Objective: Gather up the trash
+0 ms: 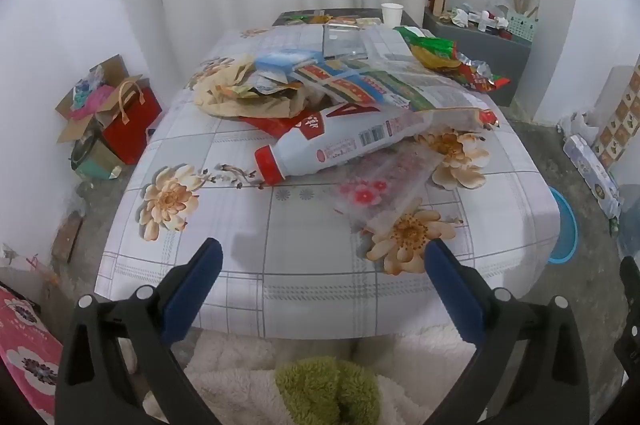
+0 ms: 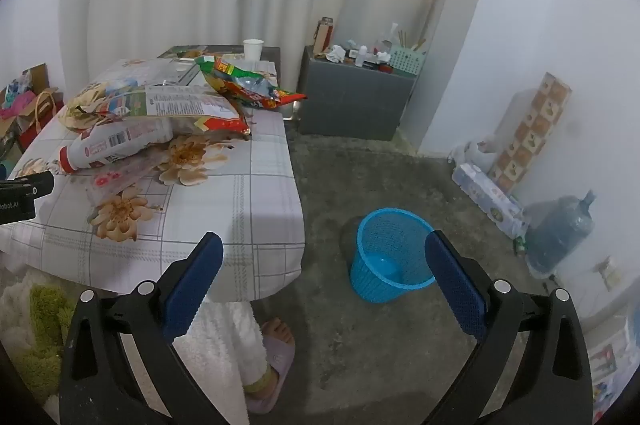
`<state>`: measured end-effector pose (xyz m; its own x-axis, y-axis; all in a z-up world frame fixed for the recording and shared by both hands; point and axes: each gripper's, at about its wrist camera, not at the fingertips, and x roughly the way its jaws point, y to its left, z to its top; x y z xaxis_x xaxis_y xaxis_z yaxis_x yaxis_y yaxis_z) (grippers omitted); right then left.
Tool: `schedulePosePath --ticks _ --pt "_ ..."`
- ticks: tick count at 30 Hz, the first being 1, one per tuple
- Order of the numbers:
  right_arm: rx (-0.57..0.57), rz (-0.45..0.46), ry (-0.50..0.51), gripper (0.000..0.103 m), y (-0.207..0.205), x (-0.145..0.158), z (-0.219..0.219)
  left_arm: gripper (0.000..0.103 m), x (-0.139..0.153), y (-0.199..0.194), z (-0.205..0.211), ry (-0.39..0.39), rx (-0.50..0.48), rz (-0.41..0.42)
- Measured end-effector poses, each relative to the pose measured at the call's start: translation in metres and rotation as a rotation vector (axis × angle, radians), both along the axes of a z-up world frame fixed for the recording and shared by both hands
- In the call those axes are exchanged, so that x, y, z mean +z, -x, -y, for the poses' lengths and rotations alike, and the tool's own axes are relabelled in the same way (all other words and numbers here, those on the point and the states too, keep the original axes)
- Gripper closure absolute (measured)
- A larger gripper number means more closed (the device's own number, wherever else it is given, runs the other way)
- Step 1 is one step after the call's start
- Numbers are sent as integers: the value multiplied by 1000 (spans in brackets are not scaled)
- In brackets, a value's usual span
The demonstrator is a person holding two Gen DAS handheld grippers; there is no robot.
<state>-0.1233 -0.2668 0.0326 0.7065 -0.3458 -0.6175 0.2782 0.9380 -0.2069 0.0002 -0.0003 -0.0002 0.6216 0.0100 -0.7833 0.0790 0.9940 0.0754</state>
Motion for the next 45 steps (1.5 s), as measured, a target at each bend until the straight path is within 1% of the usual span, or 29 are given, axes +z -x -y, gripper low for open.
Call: schedulePosePath --ticks 6,7,12,13,16,19,24,45 --pt "-1 3 -2 8 0 0 -1 4 1 1 2 1 -17 4" --pt "-1 2 -4 8 0 0 -1 4 0 0 -1 9 0 3" --pt "-2 1 -11 8 -2 -1 1 4 0 0 -1 6 0 2" --pt "2 7 2 8 2 4 -5 4 0 0 -2 7 0 1" --pt "1 6 5 8 2 4 -6 4 0 0 -1 6 -1 1" --pt "2 6 5 8 2 4 -7 4 -4 -1 7 4 -5 -1" --pt "4 6 5 8 1 4 -8 4 -7 0 7 8 -5 -2" --pt "2 2 16 8 0 4 -11 4 -6 0 6 7 -9 -8"
